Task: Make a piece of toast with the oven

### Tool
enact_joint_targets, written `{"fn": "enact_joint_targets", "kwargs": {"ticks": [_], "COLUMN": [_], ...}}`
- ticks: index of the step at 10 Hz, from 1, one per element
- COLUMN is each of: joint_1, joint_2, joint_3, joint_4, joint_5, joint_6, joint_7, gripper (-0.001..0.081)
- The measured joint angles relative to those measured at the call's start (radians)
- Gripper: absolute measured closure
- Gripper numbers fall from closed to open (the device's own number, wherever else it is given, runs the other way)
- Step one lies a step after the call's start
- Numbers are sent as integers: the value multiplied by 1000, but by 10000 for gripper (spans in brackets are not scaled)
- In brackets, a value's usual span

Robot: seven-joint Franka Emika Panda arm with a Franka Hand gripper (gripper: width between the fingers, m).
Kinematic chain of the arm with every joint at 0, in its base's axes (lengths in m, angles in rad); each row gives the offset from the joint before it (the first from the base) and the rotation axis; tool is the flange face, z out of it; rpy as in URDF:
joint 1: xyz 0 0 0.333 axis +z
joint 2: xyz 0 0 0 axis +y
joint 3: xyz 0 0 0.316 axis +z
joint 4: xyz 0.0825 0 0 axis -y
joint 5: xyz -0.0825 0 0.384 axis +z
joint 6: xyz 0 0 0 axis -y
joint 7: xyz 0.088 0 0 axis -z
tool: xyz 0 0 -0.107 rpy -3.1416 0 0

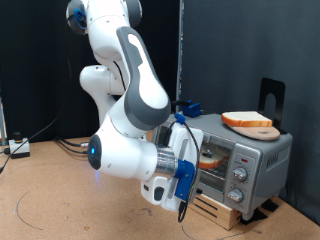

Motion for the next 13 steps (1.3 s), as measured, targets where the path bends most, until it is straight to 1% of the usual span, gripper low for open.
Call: {"fn": "enact_joint_targets", "kwargs": {"ticks": [2,3,5,7,8,11,13], "joint_1": [0,4,31,68,80,85,85], "joint_2": [18,46,116,186,220,301,347], "joint_3": [6,17,31,28,25,14,10], "joint_4": [22,45,102,164,191,255,307], "joint_5": [-18,-18,-36,-115,-138,-147,-157], "joint_6": [-110,-138,-138,-126,-116,-91,-124], "joint_7": [-5,-7,-12,-11,-9,10,49], "gripper": [-1,-1,-1,-1,-1,-1,-1]}}
